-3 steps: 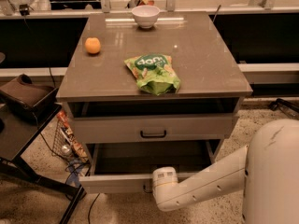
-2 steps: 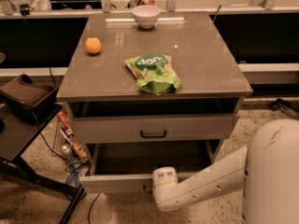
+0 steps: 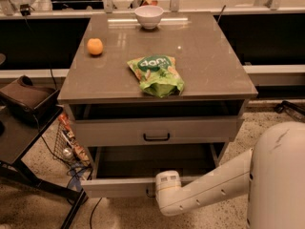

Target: Open middle drawer

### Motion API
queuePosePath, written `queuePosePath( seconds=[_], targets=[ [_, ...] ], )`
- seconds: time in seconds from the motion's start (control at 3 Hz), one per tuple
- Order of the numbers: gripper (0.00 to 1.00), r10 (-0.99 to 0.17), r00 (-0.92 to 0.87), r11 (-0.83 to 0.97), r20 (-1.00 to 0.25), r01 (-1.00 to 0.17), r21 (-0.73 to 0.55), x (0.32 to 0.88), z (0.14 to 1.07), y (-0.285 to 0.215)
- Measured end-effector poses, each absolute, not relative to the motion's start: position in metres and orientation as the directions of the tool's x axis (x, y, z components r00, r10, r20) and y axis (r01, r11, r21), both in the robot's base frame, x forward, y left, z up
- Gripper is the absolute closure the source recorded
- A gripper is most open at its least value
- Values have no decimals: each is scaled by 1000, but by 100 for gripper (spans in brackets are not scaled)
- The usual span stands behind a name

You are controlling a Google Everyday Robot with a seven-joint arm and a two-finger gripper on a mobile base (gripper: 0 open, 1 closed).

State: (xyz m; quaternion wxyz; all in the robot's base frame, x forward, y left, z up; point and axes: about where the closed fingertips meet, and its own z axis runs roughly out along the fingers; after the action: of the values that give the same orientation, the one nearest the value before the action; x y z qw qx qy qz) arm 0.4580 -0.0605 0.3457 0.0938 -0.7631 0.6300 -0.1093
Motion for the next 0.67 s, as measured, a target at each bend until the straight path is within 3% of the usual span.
queuePosePath(
  seconds=[0.33,0.67],
  targets=[
    [87,-982,182,-189,49,-941,-281,458,346,-61],
    [63,-982,182,-189,49,-941,-281,458,346,-61]
  ],
)
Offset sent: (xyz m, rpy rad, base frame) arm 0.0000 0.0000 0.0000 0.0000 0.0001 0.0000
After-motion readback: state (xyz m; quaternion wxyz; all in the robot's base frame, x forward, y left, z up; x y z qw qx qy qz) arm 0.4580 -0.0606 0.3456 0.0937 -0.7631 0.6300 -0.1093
